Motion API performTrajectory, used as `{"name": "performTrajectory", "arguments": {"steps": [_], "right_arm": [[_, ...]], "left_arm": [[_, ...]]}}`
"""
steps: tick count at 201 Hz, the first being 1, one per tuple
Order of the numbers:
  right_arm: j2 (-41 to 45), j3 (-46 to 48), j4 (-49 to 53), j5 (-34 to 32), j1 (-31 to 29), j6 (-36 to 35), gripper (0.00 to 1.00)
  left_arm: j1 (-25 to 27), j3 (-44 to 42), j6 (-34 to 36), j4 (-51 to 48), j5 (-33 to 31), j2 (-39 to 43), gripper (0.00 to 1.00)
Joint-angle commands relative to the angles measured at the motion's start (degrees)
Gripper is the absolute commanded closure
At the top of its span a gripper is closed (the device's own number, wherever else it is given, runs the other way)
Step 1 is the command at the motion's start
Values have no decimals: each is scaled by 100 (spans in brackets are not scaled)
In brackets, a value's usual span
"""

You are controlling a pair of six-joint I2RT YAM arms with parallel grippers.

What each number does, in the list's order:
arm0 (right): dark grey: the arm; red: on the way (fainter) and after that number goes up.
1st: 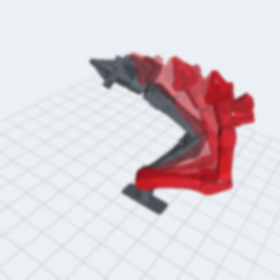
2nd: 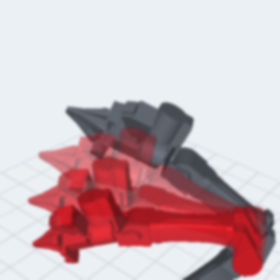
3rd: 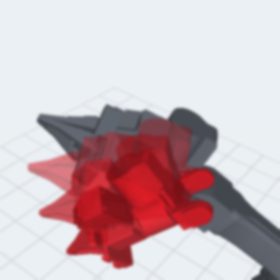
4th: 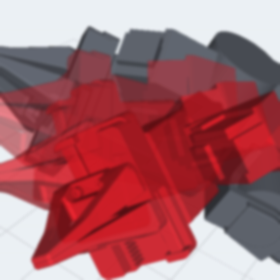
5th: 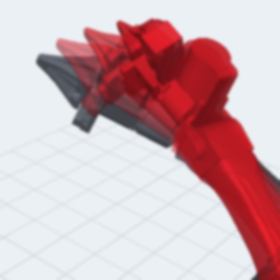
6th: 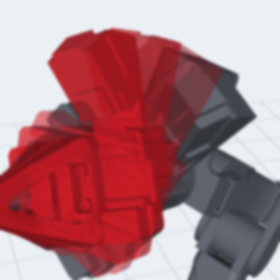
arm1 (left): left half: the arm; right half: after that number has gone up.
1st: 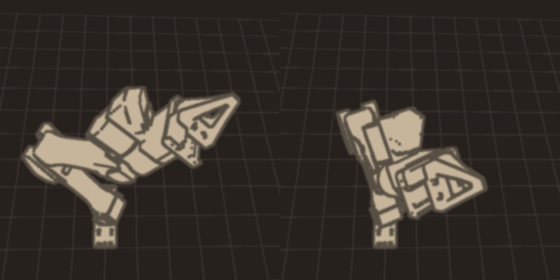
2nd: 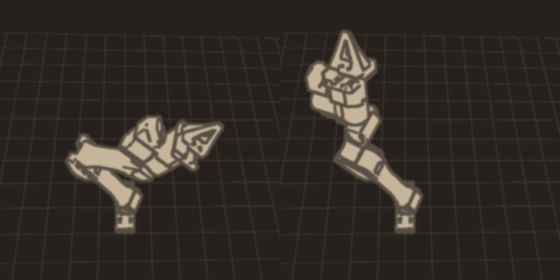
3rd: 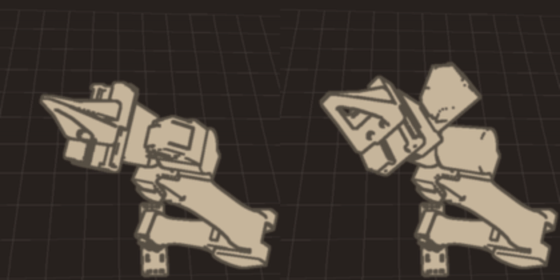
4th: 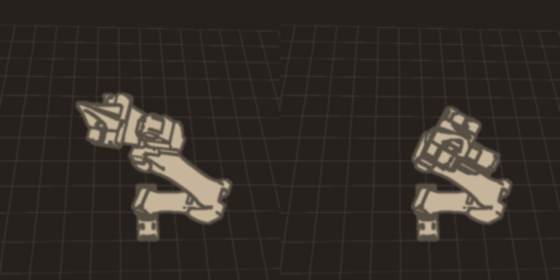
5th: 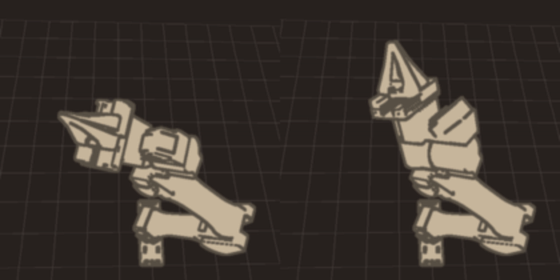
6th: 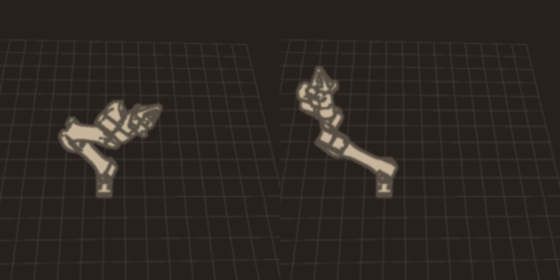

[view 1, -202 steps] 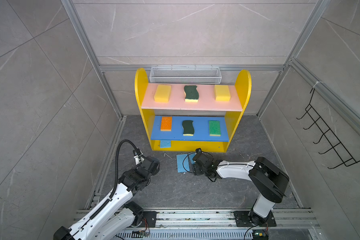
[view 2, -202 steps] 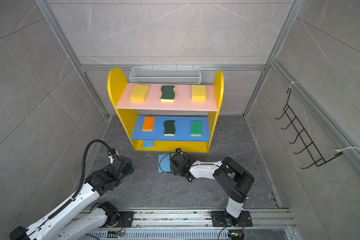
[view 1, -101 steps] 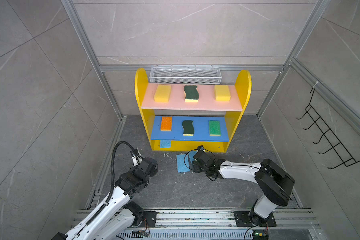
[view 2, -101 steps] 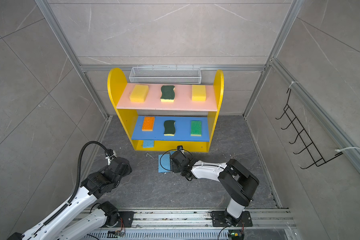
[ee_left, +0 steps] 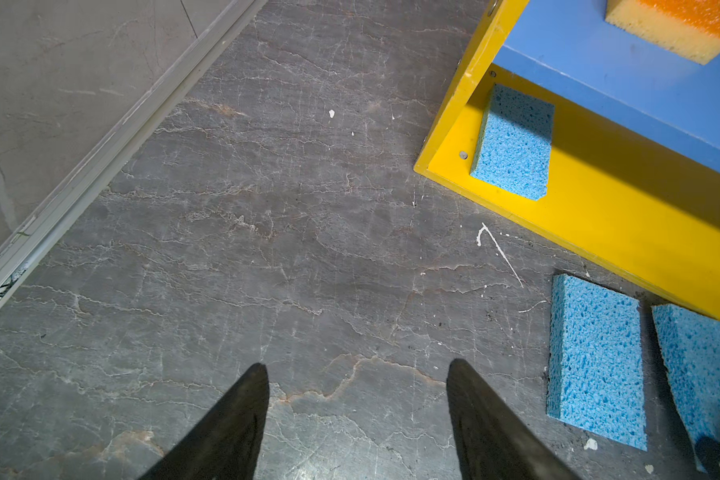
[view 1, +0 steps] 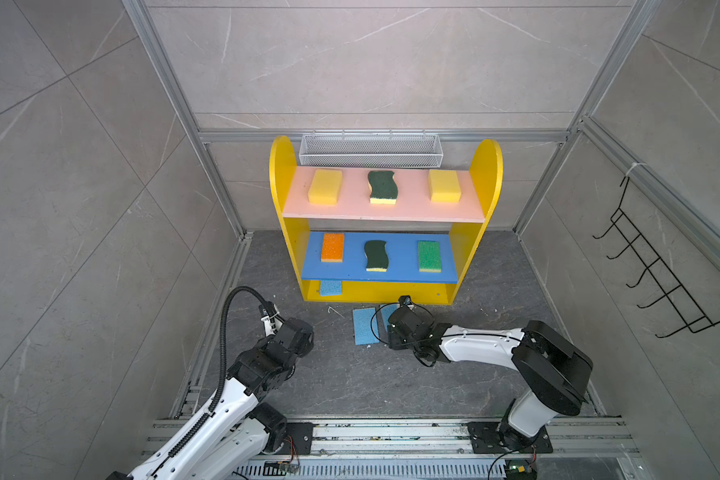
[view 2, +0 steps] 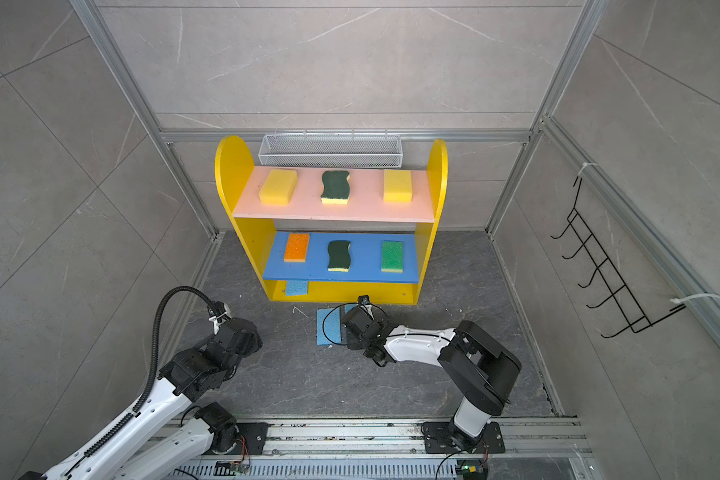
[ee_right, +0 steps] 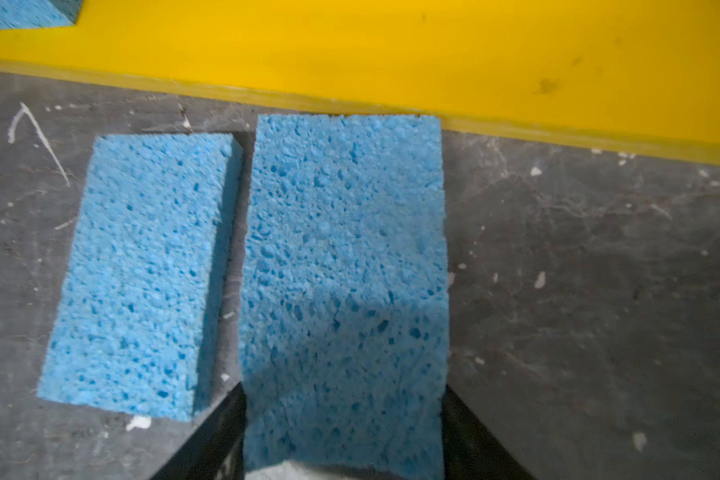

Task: Place and organize the cleaning sponges onto the shelf
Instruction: 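Lift the light-blue sponge with the right gripper toward the yellow shelf base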

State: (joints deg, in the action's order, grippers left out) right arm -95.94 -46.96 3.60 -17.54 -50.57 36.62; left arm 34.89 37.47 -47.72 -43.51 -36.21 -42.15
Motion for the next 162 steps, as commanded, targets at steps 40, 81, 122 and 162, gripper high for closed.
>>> {"name": "performTrajectory", "arguments": {"steps": [40,81,122,162], "right_arm": [[736,292,285,-729,-41,39,32],[1021,426,301,-994,220,-83,31],[1035,430,168,-962,678,-406,31],[840,267,35,-914,1094,-735,31]], "left_arm": [[10,-1,1,66,-133,-102,29],[13,-33,-26,265,-28,-245,29],[11,-47,-25,465,25,-376,29],[10,-42,-18,466,26,-431,29]]}}
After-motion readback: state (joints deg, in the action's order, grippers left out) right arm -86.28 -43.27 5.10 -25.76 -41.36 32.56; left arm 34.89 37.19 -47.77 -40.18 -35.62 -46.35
